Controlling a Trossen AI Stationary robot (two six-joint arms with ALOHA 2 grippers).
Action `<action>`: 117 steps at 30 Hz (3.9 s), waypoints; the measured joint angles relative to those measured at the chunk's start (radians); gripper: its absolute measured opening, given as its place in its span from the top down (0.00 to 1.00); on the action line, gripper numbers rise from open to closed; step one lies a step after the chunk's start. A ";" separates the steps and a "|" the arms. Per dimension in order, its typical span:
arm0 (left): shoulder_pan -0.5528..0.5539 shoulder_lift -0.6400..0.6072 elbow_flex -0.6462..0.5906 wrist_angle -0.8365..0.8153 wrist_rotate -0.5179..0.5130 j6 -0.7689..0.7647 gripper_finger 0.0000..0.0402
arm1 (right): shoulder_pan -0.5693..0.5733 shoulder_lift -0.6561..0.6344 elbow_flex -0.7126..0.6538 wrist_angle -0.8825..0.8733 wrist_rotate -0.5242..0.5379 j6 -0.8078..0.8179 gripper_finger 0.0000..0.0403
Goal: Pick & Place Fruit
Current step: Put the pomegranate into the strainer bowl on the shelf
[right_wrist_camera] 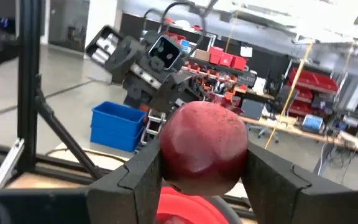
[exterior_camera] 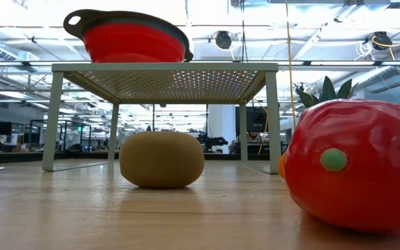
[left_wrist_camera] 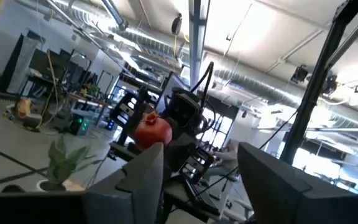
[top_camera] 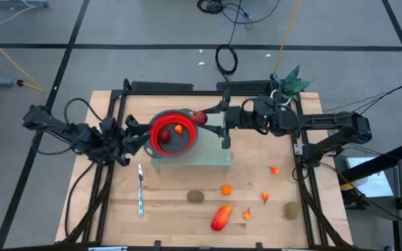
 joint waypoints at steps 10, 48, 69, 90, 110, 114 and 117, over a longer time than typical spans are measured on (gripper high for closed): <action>0.053 0.173 0.210 -0.183 0.029 -0.062 0.41 | 0.055 0.000 0.000 0.000 0.000 -0.227 0.54; 0.353 0.492 0.405 -0.254 0.512 -0.325 0.41 | 0.100 0.000 0.000 -0.019 0.005 -0.280 0.54; 0.369 0.493 0.405 -0.210 0.519 -0.327 0.41 | 0.076 -0.001 0.002 -0.025 0.000 -0.205 0.54; 0.394 0.491 0.405 -0.226 0.544 -0.381 0.55 | 0.076 0.000 -0.001 -0.031 0.005 -0.200 0.54; 0.412 0.482 0.407 -0.233 0.541 -0.382 0.57 | 0.077 -0.008 -0.003 -0.116 0.131 -0.190 0.39; 0.433 0.461 0.407 -0.265 0.541 -0.380 0.57 | 0.081 -0.007 -0.003 -0.157 0.186 -0.188 0.38; 0.450 0.434 0.408 -0.363 0.533 -0.384 0.57 | 0.082 -0.008 -0.002 -0.202 0.236 -0.186 0.39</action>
